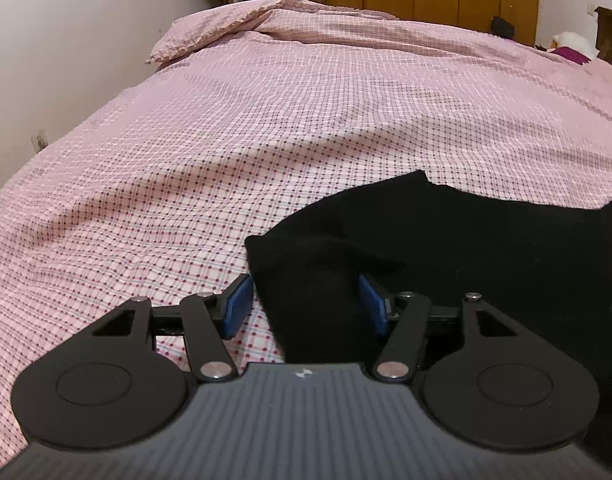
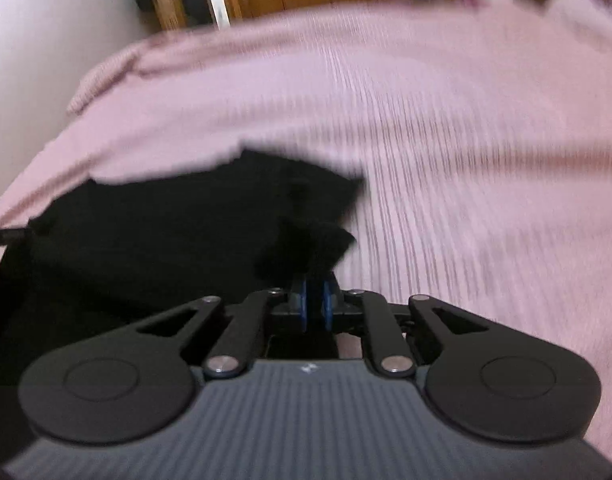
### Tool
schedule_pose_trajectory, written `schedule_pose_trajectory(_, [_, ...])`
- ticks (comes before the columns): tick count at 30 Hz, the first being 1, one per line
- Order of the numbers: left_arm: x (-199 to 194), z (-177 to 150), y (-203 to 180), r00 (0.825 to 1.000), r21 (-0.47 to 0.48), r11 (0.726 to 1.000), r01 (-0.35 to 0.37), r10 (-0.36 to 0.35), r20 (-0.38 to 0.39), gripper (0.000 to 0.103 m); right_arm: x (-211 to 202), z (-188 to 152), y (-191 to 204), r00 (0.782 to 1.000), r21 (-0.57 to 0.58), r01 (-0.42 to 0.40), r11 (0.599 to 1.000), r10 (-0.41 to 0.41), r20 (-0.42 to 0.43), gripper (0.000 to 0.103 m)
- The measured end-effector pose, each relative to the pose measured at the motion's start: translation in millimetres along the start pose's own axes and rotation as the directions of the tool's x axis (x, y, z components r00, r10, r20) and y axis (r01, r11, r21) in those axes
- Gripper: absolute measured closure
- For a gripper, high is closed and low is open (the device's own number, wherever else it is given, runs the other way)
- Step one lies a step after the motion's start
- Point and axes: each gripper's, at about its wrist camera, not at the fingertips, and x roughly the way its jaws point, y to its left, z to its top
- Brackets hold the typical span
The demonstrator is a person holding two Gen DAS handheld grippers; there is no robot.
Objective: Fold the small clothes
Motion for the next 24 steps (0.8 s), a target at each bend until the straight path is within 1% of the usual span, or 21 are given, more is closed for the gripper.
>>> schedule_pose_trajectory(1, [-1,1,1,1.0,0.002,1.0,0.0,0.0,-0.002,0.038,0,-4,-7,0.999,0.017,-0.008,1.0,0.008,-0.033,0.083])
schedule_pose_trajectory(2, [-3,1,1,1.0,0.006,1.0,0.002,-0.002,-0.004,0.038,-2,-6,-9,0.999,0.022,-0.002,1.0,0.003,-0.044,0.079])
schedule_pose_trajectory(3, [-5,1,1,1.0,0.011,1.0,0.002,-0.002,-0.004,0.038,-7,-6,-9,0.999,0.017,0.005,1.0,-0.005,-0.045,0.072])
schedule_pose_trajectory(4, [-7,0,1,1.0,0.017,1.0,0.0,0.0,-0.003,0.037,-13,-5,-9,0.999,0.008,0.021,1.0,-0.02,-0.043,0.069])
schedule_pose_trajectory(6, [-12,-1,2,1.0,0.03,1.0,0.001,-0.001,-0.006,0.037,-24,3,-4,0.999,-0.011,0.052,0.999,-0.052,-0.013,0.067])
schedule_pose_trajectory(9, [-22,0,1,1.0,0.048,0.999,0.011,-0.01,-0.02,0.037,-36,19,4,0.996,-0.045,0.066,0.997,-0.063,0.057,0.066])
schedule_pose_trajectory(10, [-25,0,0,1.0,0.057,0.998,0.014,-0.012,-0.019,0.037,-36,24,6,0.995,-0.06,0.067,0.996,-0.063,0.073,0.064])
schedule_pose_trajectory(11, [-29,0,-1,1.0,0.069,0.998,0.016,-0.014,-0.019,0.037,-32,32,11,0.994,-0.084,0.07,0.994,-0.062,0.087,0.059])
schedule_pose_trajectory(12, [-33,0,-2,1.0,0.08,0.997,0.016,-0.014,-0.018,0.037,-27,38,17,0.993,-0.11,0.072,0.991,-0.061,0.101,0.056])
schedule_pose_trajectory(13, [-36,0,-2,1.0,0.089,0.996,0.015,-0.014,-0.014,0.037,-19,46,22,0.993,-0.138,0.065,0.988,-0.05,0.105,0.055])
schedule_pose_trajectory(15, [-42,-2,-4,1.0,0.106,0.994,0.005,-0.005,0.001,0.037,0,54,34,0.996,-0.185,0.035,0.982,-0.019,0.088,0.055])
schedule_pose_trajectory(17, [-44,-5,-5,1.0,0.117,0.993,-0.002,0.001,0.008,0.036,25,60,47,0.999,-0.223,0.007,0.975,0.003,0.047,0.055])
schedule_pose_trajectory(20, [-42,-9,-6,1.0,0.131,0.991,-0.007,0.006,0.008,0.034,59,60,61,0.998,-0.265,-0.041,0.963,0.027,-0.056,0.056])
schedule_pose_trajectory(21, [-41,-10,-6,1.0,0.131,0.991,-0.008,0.008,0.007,0.034,67,57,64,0.994,-0.274,-0.068,0.959,0.041,-0.102,0.056])
schedule_pose_trajectory(22, [-40,-10,-5,1.0,0.128,0.992,-0.007,0.006,0.005,0.033,71,53,65,0.991,-0.286,-0.085,0.954,0.052,-0.122,0.06])
schedule_pose_trajectory(23, [-40,-11,-4,1.0,0.12,0.993,-0.003,0.002,0.006,0.033,72,48,67,0.991,-0.32,-0.096,0.943,0.062,-0.117,0.082])
schedule_pose_trajectory(24, [-41,-11,-3,1.0,0.112,0.994,0.001,-0.002,0.007,0.033,71,43,73,0.99,-0.362,-0.106,0.926,0.066,-0.121,0.094])
